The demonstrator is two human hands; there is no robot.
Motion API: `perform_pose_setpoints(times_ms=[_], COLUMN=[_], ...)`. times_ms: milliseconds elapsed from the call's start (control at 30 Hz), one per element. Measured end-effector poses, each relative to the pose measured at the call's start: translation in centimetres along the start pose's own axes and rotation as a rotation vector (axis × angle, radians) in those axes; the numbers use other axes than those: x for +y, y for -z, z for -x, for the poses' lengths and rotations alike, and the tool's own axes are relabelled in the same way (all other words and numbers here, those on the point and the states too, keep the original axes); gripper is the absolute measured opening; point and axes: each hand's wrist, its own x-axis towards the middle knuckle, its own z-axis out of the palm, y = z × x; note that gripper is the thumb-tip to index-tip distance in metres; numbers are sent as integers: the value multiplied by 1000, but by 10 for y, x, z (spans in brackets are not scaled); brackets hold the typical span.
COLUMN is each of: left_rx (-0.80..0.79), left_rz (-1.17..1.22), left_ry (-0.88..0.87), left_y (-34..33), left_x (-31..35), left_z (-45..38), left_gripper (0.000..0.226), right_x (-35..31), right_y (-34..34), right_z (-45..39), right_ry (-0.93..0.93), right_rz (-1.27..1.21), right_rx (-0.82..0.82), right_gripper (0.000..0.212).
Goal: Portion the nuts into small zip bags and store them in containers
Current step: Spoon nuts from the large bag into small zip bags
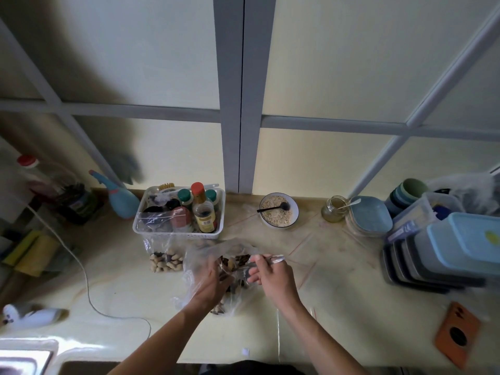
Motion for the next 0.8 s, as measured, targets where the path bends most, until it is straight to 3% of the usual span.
perform_pose_setpoints(times_ms=[133, 233, 367, 433, 500, 800], left_rx=[63, 118, 227, 226, 263, 274], left_rz=[45, 94, 128, 83, 54, 96], left_ry=[-48, -114, -272, -306, -235, -175], left_y=[0, 9, 23, 21, 15, 9], left_x=[-10, -4, 27, 20, -1, -9], left_z=[-4, -3, 11, 10, 4, 5], left_gripper=[40, 14, 40, 38, 26, 48], right_x=[3, 4, 5, 5, 3, 2], right_y=[-6, -4, 1, 1, 4, 18], right_z=[2, 6, 6, 6, 6, -1], right_ry=[83, 222, 365, 388, 420, 388], right_rz=[43, 143, 354, 320, 263, 211], right_rx=[-105, -237, -361, -340, -285, -315], right_gripper=[19, 23, 24, 24, 24, 26])
